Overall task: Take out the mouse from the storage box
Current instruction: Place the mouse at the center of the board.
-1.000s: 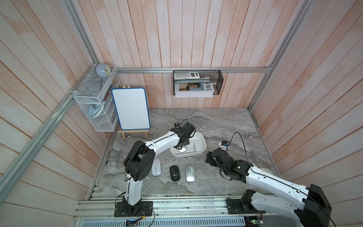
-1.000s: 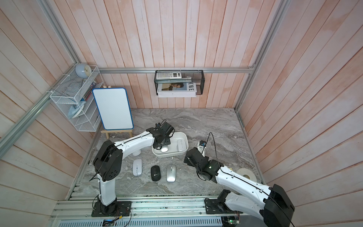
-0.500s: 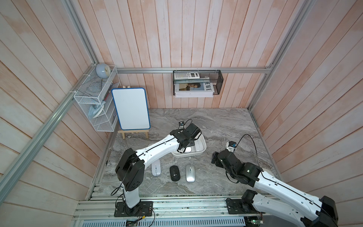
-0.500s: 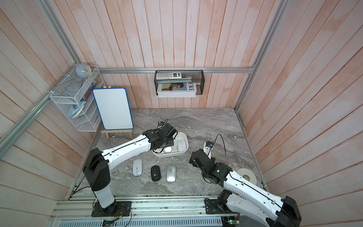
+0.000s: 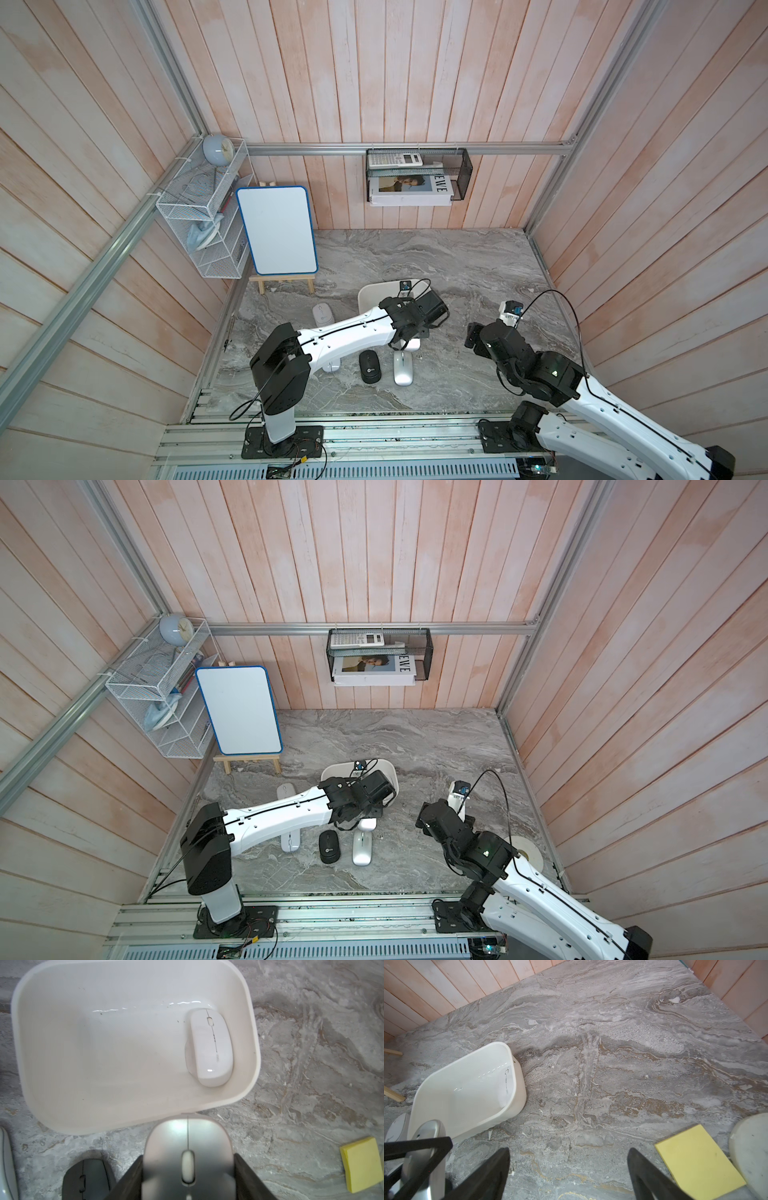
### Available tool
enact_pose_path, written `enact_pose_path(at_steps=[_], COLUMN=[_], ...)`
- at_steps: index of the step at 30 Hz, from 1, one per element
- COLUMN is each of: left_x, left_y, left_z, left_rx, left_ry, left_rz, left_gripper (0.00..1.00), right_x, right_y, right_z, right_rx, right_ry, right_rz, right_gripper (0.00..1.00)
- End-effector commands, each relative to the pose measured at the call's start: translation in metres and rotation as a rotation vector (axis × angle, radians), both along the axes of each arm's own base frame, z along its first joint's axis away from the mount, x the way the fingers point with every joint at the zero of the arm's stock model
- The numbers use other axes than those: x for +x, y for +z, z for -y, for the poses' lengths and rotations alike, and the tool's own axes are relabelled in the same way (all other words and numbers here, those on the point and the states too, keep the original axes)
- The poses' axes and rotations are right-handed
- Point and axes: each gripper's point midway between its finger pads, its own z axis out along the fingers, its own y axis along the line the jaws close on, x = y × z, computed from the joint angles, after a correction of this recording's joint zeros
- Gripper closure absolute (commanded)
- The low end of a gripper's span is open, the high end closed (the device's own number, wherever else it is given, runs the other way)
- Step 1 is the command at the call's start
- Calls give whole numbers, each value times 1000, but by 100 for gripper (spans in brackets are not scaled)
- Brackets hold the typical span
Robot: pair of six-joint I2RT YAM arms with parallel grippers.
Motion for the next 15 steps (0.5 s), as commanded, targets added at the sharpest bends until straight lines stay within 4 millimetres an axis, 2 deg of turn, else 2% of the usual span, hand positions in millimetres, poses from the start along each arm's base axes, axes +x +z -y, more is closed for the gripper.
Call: enact_pose_path(at_steps=[1, 7, 15], left_x=[-14, -37, -44], left_y=[5, -18, -52], left_z=[8, 37, 66], left_rx=[-20, -21, -19], left_ry=[-7, -71, -102], left_rz=[13, -47, -114], left_gripper=[45, 45, 46], right_x=[-8, -18, -27], right_y=[1, -2, -9], right_z=[18, 30, 38], right_rx=[-34, -10, 9], right_ry=[-43, -72, -77], right_rz=[-12, -18, -13], right_gripper=[8, 8, 8])
